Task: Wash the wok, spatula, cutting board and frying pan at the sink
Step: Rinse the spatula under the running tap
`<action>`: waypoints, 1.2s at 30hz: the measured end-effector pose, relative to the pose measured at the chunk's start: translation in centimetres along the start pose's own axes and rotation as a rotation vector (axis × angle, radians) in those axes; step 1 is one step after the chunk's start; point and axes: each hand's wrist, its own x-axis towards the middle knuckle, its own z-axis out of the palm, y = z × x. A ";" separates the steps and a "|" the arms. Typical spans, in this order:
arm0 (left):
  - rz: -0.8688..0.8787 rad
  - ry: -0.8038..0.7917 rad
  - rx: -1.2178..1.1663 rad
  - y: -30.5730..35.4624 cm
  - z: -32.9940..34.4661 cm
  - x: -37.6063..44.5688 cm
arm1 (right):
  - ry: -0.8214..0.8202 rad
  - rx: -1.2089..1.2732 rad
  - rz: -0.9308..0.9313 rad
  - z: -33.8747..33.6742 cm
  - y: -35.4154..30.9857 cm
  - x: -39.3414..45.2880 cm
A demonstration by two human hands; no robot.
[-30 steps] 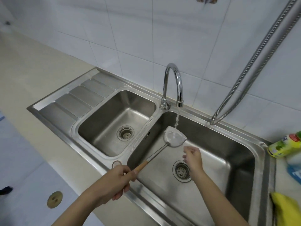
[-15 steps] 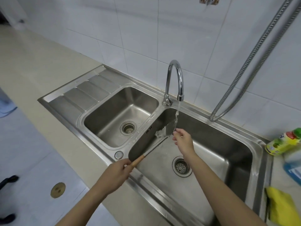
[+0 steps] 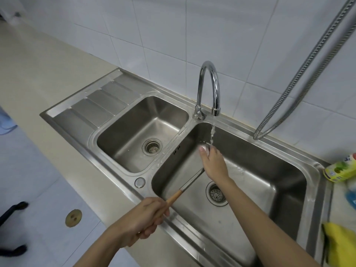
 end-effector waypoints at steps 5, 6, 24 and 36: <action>0.029 -0.013 -0.049 2.3 1.2 1.8 | -0.030 -0.158 -0.214 0.5 -1.4 -3.0; 0.028 0.005 -0.040 2.9 1.6 2.2 | -0.066 -0.153 -0.287 0.7 -2.1 -4.0; 0.255 0.417 0.769 4.5 -1.8 0.9 | -0.046 -0.866 -0.648 -2.1 2.2 -1.2; 0.282 0.463 0.907 2.2 -1.6 -0.6 | 0.045 0.687 0.133 -1.2 -2.0 -4.2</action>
